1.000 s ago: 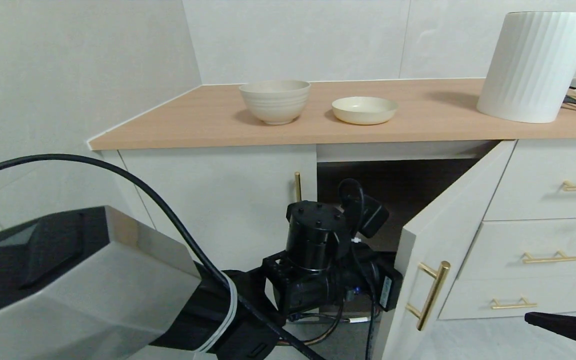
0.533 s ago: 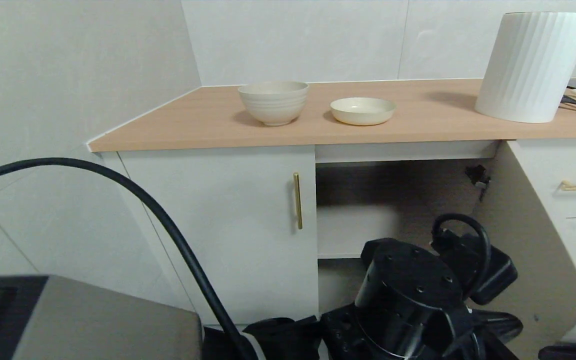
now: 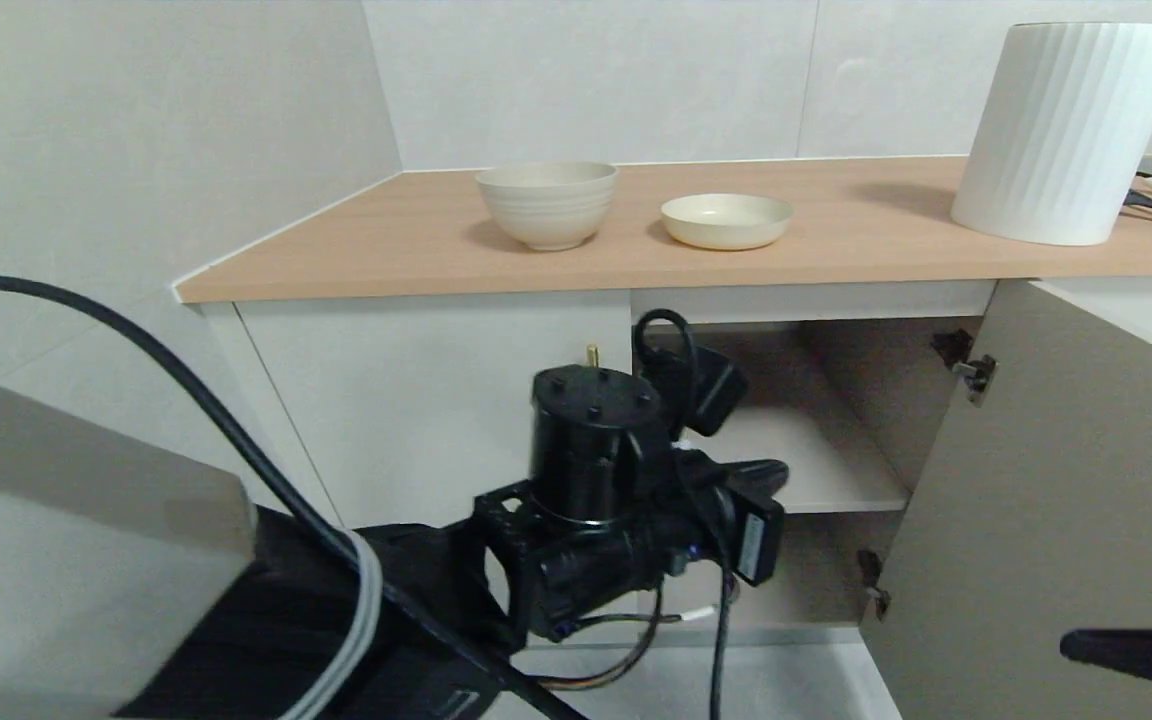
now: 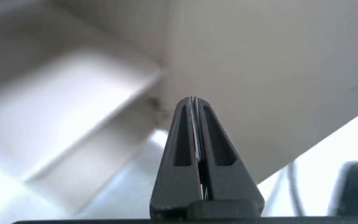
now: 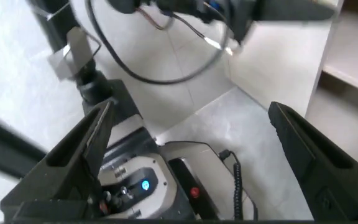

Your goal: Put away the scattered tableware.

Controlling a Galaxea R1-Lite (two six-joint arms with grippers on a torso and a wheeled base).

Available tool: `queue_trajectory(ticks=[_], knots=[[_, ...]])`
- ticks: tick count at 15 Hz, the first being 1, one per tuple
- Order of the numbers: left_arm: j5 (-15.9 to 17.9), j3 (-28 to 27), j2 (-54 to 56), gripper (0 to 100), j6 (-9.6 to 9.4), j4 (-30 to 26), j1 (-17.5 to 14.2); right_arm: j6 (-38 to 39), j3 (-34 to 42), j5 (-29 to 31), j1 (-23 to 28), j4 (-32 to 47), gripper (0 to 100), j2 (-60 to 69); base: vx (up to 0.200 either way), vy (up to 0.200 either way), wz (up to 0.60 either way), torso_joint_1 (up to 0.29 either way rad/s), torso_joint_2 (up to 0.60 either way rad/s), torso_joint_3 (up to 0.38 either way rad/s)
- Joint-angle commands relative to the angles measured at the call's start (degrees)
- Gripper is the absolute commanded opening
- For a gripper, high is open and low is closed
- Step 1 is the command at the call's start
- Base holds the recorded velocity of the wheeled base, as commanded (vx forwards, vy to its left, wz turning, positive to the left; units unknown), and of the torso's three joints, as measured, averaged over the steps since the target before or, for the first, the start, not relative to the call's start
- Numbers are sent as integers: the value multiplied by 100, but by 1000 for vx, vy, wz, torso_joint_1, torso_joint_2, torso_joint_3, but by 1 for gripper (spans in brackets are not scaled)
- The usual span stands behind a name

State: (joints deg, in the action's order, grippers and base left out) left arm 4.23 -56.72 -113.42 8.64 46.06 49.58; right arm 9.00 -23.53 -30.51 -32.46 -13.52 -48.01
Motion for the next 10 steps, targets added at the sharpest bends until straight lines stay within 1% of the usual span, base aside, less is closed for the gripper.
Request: queue_trajectory(ticks=[1, 2, 3, 4, 5, 6, 7, 8, 9, 10], knots=[[-45, 654, 910, 0, -82, 17, -809, 58, -978, 107, 65, -2, 100, -1088, 0, 0, 0, 0, 0, 0], [-45, 1076, 1323, 0, -108, 0, -1161, 58, -1497, 274, 223, 16, 100, -1598, 0, 0, 0, 0, 0, 0], [-45, 1225, 1454, 0, -117, 0, -1275, 50, -1655, 335, 276, 16, 100, -1774, 0, 0, 0, 0, 0, 0], [-45, 1875, 2078, 0, -135, -9, -1750, 50, -2138, 608, 337, 16, 100, -2354, 0, 0, 0, 0, 0, 0], [-36, 2306, 2509, 0, -144, -35, -2040, 50, -2385, 836, 337, 16, 100, -2644, 0, 0, 0, 0, 0, 0], [-36, 2368, 2562, 0, -144, -44, -2084, 50, -2420, 872, 337, 16, 100, -2679, 0, 0, 0, 0, 0, 0], [-36, 2746, 3089, 0, -144, -114, -2594, 50, -2710, 1346, 320, 16, 100, -2978, 0, 0, 0, 0, 0, 0], [-36, 2842, 3327, 0, -144, -211, -2752, 50, -2701, 1566, 276, 16, 100, -3022, 0, 0, 0, 0, 0, 0], [-10, 2904, 3546, 0, -144, -360, -2875, 58, -2675, 1654, 197, 34, 100, -2978, 0, 0, 0, 0, 0, 0], [16, 2895, 3669, 0, -152, -589, -2910, 58, -2657, 1680, 161, 104, 100, -2881, 0, 0, 0, 0, 0, 0]])
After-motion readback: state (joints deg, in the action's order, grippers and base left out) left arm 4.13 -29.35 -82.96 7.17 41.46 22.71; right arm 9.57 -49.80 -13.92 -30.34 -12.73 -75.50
